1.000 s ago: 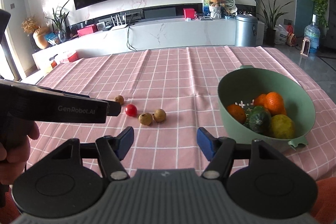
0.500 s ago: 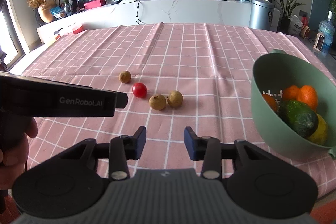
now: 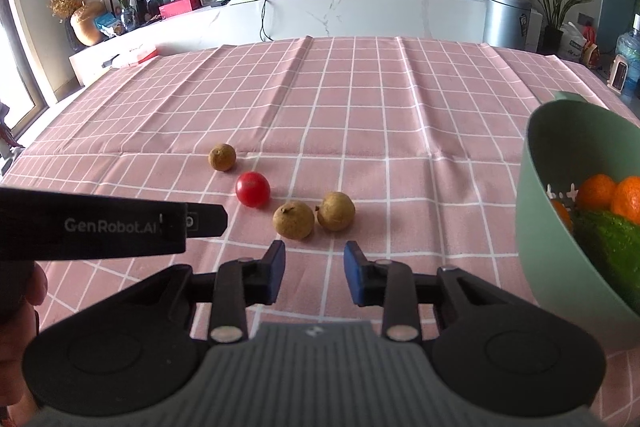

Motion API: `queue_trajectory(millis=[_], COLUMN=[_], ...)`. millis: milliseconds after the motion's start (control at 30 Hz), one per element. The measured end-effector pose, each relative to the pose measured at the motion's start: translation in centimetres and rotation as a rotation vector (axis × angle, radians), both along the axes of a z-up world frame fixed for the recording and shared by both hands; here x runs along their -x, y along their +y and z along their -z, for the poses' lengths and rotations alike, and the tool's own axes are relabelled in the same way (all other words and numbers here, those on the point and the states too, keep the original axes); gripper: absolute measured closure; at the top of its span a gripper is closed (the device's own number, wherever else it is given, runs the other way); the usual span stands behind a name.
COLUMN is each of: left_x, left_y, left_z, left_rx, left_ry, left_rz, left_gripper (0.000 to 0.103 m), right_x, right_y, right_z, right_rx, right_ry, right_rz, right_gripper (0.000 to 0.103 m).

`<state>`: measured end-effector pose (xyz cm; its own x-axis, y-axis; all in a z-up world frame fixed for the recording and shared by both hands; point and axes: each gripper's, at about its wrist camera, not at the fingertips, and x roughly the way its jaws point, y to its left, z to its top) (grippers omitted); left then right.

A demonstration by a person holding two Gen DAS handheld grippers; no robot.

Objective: Organize fruits
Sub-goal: 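Grasp a brown kiwi with the left tool while the right tool grasps another kiwi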

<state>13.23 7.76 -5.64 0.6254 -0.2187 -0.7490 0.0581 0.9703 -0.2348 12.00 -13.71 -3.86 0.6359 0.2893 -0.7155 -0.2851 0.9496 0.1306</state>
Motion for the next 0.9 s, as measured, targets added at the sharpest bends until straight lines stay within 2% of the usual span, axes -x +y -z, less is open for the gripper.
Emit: queue_trajectory(millis=[167, 433, 667, 767, 900], left_x=[-0.8, -1.7, -2.9, -3.3, -3.4], left_y=[-0.6, -2.9, -4.2, -4.1, -4.0], left_z=[0.2, 0.5, 1.5, 1.9, 2.0], left_rx=[0.018, 0.019, 0.001, 0.01, 0.028], left_ry=[-0.014, -0.024, 0.008, 0.026, 0.04], left_rz=[0.039, 0.161, 0.191, 0.183, 0.181], left_gripper=[0.049, 0.05, 0.053, 0.059, 0.073], right_x=[-1.2, -2.1, -2.3, -2.4, -2.3], right_y=[-0.2, -1.4, -1.5, -1.7, -1.7], right_z=[0.7, 1.6, 2.0, 2.0, 2.0], right_rx=[0.027, 0.017, 0.01, 0.004, 0.002], right_ry=[-0.001, 0.035, 0.042, 0.041, 0.033], right_rz=[0.018, 0.055, 0.057, 0.058, 0.052], right_gripper=[0.084, 0.085, 0.085, 0.085, 0.084])
